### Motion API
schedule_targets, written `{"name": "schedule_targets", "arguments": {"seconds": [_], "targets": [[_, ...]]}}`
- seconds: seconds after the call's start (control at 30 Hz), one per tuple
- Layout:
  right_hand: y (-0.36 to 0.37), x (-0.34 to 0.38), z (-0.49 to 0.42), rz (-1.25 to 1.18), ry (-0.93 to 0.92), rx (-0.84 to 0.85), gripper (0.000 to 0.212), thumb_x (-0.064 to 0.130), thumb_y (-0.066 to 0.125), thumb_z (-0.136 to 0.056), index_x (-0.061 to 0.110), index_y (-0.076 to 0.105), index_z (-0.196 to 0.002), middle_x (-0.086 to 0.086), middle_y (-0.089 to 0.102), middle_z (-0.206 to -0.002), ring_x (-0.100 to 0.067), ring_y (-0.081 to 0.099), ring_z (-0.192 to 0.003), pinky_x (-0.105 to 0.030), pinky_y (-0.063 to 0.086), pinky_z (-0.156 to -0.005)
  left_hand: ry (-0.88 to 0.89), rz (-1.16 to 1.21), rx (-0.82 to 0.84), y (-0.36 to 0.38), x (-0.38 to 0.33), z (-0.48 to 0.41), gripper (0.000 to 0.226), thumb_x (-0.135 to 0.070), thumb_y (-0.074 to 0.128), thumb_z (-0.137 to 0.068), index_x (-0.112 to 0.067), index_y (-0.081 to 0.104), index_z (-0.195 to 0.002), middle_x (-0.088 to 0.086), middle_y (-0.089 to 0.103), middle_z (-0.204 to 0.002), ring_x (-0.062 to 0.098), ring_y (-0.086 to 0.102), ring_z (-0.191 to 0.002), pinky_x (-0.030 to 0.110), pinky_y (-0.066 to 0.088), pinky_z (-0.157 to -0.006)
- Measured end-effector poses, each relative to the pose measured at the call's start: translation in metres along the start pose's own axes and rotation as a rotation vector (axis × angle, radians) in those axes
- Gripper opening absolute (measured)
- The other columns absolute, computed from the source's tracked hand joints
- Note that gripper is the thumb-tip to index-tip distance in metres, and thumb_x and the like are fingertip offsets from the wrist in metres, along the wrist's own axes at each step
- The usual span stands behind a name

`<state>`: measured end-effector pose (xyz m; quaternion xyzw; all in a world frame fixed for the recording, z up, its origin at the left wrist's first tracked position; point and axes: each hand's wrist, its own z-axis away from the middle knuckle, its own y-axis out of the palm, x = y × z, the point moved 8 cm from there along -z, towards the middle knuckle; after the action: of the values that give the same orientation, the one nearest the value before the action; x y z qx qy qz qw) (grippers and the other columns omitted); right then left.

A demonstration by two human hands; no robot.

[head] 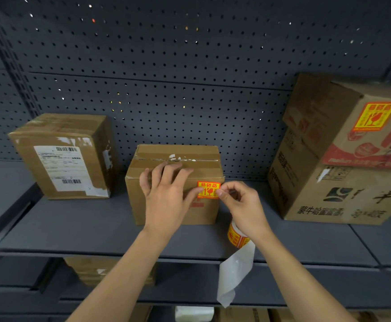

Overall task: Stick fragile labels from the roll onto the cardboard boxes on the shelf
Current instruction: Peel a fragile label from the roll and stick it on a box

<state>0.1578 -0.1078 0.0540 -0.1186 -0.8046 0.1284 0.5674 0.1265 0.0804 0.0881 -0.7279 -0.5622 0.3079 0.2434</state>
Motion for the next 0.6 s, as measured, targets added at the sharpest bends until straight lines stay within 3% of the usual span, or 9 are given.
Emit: {"name": "schedule_targets", "arguments": {"seconds": [0.13,0.3,0.43,0.5,0.6], "targets": [[-0.002,-0.004,0.000,-0.017,0.011,-0.045,0.008,0.018,0.070,-0.092,0.023,0.071,-0.085,0.003,0.071,-0.086,-0.017,0.066,-0.087,-0.046,0.055,-0.084,-0.026,-0.005,-0.020,0.000,-0.002,0.000,0.041,-0.057,0.059,-0.088,-0.026,0.068,-0.112,0.001,0.063,-0.120,0.031,0.054,-0.120,0.056,0.029,-0.108],[-0.004,-0.004,0.002,0.005,0.027,-0.081,0.006,0.023,0.073,-0.090,0.025,0.073,-0.085,0.006,0.072,-0.085,-0.015,0.067,-0.086,-0.046,0.055,-0.083,-0.032,-0.008,-0.024,-0.001,-0.002,-0.001,0.037,-0.054,0.066,-0.088,-0.026,0.068,-0.111,0.001,0.063,-0.119,0.032,0.053,-0.119,0.056,0.027,-0.108],[-0.013,-0.001,0.004,0.168,-0.012,-0.184,0.008,0.030,0.076,-0.087,0.025,0.071,-0.087,0.010,0.068,-0.086,-0.004,0.064,-0.083,-0.034,0.056,-0.077,-0.052,-0.002,-0.003,-0.003,-0.003,-0.002,0.036,-0.053,0.070,-0.085,-0.026,0.068,-0.109,0.001,0.062,-0.116,0.032,0.053,-0.118,0.056,0.028,-0.107],[-0.021,0.002,0.008,0.258,-0.042,-0.242,0.017,0.033,0.077,-0.085,0.024,0.069,-0.097,0.009,0.064,-0.090,0.000,0.061,-0.083,-0.022,0.052,-0.072,-0.066,0.007,0.009,-0.003,-0.003,-0.004,0.037,-0.054,0.071,-0.083,-0.026,0.068,-0.107,0.001,0.062,-0.114,0.033,0.052,-0.117,0.056,0.029,-0.105],[-0.019,0.009,0.010,0.284,-0.095,-0.200,0.033,0.032,0.076,-0.086,0.024,0.065,-0.116,0.010,0.058,-0.098,0.001,0.057,-0.087,-0.011,0.044,-0.071,-0.090,0.026,0.021,-0.002,-0.002,-0.006,0.041,-0.061,0.066,-0.080,-0.028,0.067,-0.105,-0.001,0.061,-0.111,0.032,0.051,-0.117,0.055,0.028,-0.103]]}}
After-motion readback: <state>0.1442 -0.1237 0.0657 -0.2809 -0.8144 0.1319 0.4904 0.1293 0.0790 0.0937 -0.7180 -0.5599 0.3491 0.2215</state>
